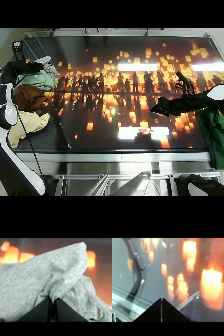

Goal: Fold the shirts.

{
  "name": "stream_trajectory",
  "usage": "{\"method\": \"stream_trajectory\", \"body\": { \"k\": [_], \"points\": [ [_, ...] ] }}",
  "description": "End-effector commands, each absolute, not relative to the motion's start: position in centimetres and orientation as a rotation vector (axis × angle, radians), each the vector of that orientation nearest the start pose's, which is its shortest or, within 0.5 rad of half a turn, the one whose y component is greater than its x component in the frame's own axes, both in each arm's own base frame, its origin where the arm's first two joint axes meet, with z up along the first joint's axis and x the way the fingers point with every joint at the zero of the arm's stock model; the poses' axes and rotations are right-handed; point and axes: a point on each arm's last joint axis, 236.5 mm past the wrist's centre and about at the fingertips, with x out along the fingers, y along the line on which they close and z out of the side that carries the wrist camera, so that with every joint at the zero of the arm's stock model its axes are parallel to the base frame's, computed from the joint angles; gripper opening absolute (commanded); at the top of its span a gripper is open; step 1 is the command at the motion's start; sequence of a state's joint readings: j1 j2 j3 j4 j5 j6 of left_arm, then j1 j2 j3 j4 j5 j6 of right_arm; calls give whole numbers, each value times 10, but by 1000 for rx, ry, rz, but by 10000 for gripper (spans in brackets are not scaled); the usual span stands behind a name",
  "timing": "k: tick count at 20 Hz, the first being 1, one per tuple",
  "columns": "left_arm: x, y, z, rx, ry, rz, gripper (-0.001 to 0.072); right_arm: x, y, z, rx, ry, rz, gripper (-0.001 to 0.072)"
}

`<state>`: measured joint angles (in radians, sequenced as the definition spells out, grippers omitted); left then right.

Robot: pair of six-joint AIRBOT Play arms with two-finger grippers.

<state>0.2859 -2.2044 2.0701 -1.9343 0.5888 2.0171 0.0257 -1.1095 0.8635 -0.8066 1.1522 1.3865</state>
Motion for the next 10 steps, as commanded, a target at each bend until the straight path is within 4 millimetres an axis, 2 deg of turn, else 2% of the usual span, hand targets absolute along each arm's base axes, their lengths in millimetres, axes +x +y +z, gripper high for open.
{"method": "stream_trajectory", "body": {
  "k": [1,4,8,10],
  "points": [
    [690,134,-3,-10,600,22,30,312,158,24,573,1282,499,21],
    [693,102,35,63,553,-36,23,312,158,24,573,1282,499,21],
    [678,44,41,96,634,-164,22,312,158,24,573,1282,500,21],
    [667,3,66,83,635,-245,22,312,158,24,573,1282,499,21]
  ]
}}
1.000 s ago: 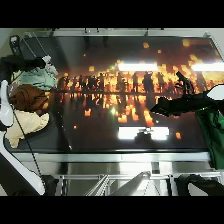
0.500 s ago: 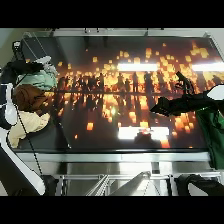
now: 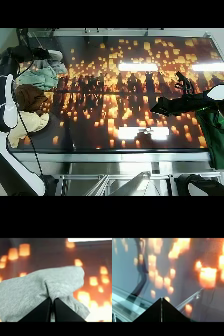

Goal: Fold the shirts.

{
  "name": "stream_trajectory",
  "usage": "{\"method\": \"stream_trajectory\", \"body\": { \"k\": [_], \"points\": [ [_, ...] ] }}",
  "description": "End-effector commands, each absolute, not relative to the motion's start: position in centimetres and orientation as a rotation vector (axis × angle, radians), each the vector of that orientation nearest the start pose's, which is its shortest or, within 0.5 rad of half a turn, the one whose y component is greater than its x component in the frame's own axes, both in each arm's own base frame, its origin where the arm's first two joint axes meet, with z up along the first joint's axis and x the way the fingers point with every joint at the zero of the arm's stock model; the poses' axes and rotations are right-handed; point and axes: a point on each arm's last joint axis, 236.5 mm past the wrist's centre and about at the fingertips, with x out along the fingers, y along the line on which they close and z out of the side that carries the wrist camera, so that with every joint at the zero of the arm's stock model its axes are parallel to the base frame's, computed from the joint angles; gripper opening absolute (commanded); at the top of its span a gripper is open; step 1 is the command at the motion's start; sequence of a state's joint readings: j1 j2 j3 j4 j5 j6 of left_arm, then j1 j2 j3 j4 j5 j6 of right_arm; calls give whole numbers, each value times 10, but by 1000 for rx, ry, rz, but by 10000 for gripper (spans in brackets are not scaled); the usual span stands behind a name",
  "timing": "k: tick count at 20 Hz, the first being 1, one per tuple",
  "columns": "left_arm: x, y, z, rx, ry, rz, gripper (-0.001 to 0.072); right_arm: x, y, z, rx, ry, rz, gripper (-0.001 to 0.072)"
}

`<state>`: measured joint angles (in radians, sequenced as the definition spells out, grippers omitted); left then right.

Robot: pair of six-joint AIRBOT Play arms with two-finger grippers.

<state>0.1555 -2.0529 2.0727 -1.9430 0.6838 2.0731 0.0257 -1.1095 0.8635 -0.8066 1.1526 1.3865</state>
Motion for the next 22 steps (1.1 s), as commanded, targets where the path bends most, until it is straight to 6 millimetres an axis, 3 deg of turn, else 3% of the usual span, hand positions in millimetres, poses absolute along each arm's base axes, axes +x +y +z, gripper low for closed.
{"method": "stream_trajectory", "body": {
  "k": [1,4,5,7,9,11,14,17,20,22],
  "points": [
    [655,-33,87,35,627,-343,22,312,158,24,573,1282,499,21],
    [584,-151,150,-125,650,-750,22,312,158,24,573,1282,499,21],
    [559,-177,157,-135,691,-837,22,312,158,24,573,1282,499,21],
    [507,-222,151,-126,810,-970,22,312,158,24,573,1282,499,21],
    [453,-261,130,-111,961,-1096,22,312,158,24,573,1282,499,21],
    [407,-293,105,-118,1115,-1180,21,312,158,24,573,1282,500,21],
    [352,-333,67,-121,1288,-1247,21,312,158,24,573,1282,499,21],
    [303,-359,38,-104,1423,-1291,21,312,158,24,573,1282,499,21],
    [262,-378,17,-86,1527,-1307,20,312,158,24,573,1282,499,21],
    [248,-388,10,-75,1548,-1302,20,312,158,24,573,1282,500,21]
  ]
}}
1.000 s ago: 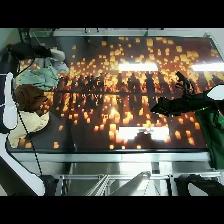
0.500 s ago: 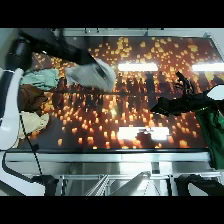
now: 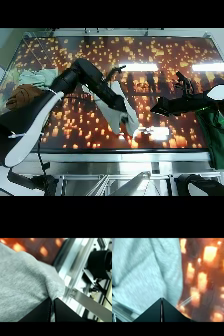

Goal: Fold the shirts.

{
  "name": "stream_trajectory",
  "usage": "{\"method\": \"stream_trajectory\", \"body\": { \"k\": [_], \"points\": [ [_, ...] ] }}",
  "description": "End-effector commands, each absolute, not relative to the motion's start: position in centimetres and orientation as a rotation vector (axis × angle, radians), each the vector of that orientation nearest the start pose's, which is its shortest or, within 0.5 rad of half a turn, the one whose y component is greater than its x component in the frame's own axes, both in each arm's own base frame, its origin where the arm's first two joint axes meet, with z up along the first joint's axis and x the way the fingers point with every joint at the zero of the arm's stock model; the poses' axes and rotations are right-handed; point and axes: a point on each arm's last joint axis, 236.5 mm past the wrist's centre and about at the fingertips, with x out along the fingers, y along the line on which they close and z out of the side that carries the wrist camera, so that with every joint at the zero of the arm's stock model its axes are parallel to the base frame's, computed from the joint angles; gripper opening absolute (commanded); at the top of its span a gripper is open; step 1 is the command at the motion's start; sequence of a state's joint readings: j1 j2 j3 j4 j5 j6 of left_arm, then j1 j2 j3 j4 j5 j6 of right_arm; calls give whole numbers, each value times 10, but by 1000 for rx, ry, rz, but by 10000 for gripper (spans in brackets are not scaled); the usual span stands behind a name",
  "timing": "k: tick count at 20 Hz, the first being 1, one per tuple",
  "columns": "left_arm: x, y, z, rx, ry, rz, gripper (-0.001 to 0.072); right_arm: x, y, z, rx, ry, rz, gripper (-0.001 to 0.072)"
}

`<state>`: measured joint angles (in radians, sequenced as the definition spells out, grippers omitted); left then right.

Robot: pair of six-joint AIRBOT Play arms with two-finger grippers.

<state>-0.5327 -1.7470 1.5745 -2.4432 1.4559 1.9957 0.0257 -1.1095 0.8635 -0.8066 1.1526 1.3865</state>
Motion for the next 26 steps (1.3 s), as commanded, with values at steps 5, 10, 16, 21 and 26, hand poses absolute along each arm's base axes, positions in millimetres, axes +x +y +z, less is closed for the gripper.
{"method": "stream_trajectory", "body": {
  "k": [5,10,16,21,26],
  "points": [
    [245,-391,11,-96,1594,-1255,127,312,158,24,573,1282,499,21],
    [301,-339,66,-212,1601,-1147,715,312,158,24,574,1282,500,21],
    [386,-197,68,-289,1471,-646,699,313,158,24,574,1280,499,21],
    [361,-178,-2,-389,1541,-539,699,336,151,27,579,1189,449,21],
    [347,-192,-75,-394,1587,-478,697,348,146,22,587,1160,417,72]
  ]
}}
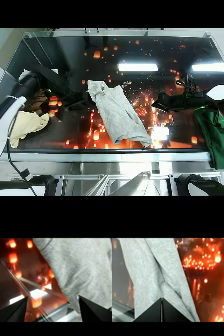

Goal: Fold the shirts.

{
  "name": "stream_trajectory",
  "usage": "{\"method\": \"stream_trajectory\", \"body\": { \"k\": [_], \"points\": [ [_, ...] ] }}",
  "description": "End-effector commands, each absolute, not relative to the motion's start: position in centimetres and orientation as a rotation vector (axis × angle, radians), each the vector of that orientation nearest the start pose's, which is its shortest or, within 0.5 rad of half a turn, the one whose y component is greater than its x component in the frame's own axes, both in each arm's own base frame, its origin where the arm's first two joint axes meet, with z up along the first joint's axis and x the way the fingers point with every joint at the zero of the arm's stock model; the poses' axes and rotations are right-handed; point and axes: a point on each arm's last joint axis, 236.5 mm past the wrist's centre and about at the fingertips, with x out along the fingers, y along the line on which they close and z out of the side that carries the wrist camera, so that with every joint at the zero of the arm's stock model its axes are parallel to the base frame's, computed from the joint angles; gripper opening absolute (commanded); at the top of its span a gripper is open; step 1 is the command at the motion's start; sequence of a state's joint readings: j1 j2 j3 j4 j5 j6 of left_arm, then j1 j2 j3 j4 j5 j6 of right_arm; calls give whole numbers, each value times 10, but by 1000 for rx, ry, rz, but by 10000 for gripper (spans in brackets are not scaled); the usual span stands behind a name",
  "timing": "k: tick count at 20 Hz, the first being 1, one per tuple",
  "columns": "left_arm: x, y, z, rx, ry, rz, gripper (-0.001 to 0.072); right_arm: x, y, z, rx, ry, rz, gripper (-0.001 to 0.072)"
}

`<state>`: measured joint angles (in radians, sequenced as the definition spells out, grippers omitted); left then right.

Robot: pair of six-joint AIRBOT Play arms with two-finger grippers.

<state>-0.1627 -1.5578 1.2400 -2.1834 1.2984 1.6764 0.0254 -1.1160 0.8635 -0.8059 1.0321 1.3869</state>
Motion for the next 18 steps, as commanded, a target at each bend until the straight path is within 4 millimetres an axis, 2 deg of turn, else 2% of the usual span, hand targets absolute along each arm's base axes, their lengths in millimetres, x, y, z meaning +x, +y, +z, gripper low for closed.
{"method": "stream_trajectory", "body": {
  "k": [1,2,4,5,6,7,8,10,12,13,14,15,18],
  "points": [
    [343,-199,-85,-389,1613,-492,698,346,147,18,589,1180,419,305],
    [342,-213,-91,-405,1630,-541,698,343,148,13,592,1202,421,517],
    [351,-247,-93,-487,1620,-637,696,341,148,8,594,1224,422,523],
    [357,-260,-94,-502,1609,-676,603,340,149,8,595,1230,425,516],
    [362,-268,-95,-484,1604,-704,407,336,149,8,596,1244,431,447],
    [365,-273,-96,-468,1607,-722,278,330,147,7,597,1271,439,415],
    [367,-278,-94,-455,1606,-746,257,322,142,4,584,1304,443,415],
    [376,-279,-80,-424,1567,-793,1,293,115,-9,529,1443,408,414],
    [386,-273,-61,-428,1517,-794,2,256,80,-27,516,1598,299,416],
    [389,-270,-52,-430,1501,-795,3,245,76,-35,553,1616,277,437],
    [389,-266,-46,-433,1495,-797,3,234,81,-43,596,1639,277,544],
    [389,-262,-41,-437,1492,-799,4,222,89,-54,629,1663,294,584],
    [389,-260,-33,-435,1481,-804,4,211,116,-87,726,1647,304,583]
  ]
}}
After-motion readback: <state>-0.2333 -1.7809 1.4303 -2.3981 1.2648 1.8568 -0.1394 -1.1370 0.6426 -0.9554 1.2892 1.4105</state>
